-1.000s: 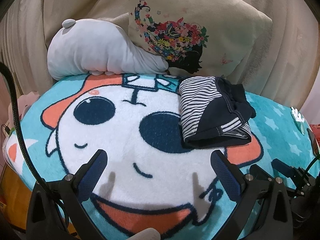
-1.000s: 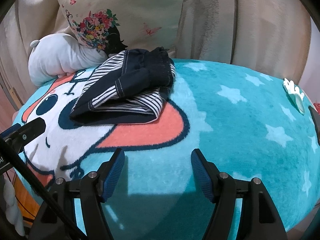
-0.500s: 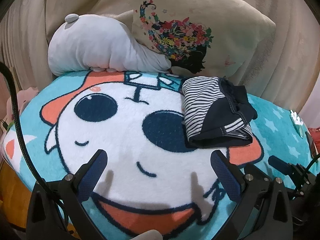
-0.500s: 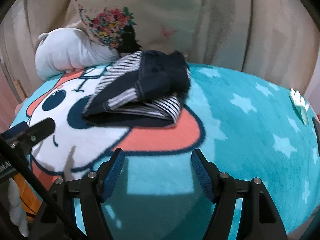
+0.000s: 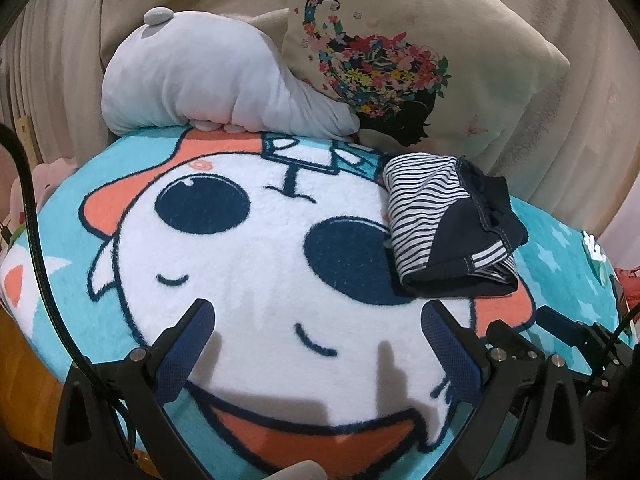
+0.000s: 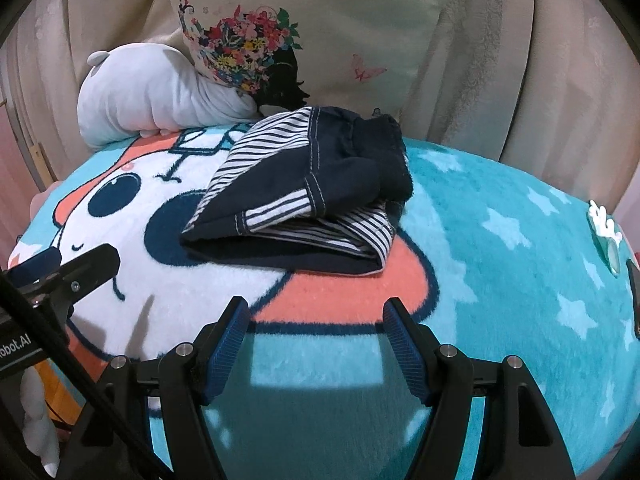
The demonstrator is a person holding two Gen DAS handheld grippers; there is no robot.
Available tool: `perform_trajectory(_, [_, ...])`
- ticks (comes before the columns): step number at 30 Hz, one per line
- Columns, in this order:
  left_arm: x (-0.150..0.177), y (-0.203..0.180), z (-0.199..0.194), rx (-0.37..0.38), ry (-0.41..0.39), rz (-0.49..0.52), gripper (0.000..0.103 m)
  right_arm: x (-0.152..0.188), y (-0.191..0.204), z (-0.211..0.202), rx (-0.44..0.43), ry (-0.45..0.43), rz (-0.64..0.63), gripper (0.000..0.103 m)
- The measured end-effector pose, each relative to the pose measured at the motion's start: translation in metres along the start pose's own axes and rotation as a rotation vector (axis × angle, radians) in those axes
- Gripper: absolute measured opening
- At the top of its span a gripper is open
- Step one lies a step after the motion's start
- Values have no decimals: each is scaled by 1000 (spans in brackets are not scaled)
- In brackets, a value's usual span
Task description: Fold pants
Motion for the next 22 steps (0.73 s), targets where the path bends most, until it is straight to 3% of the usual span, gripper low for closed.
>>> perform_trajectory(22, [3, -11, -14, -1, -20, 20, 103, -2, 14, 4, -20, 1, -24, 73])
Point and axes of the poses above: each gripper's, at about its wrist camera, not at the fingertips, and z roughly the way its jaws point, y to its left, x to its underside, the point moved 3 cm from there along z, roughly the way its jaws point, and after that the axes turned 9 degrees about -z, right-handed, at the moved point
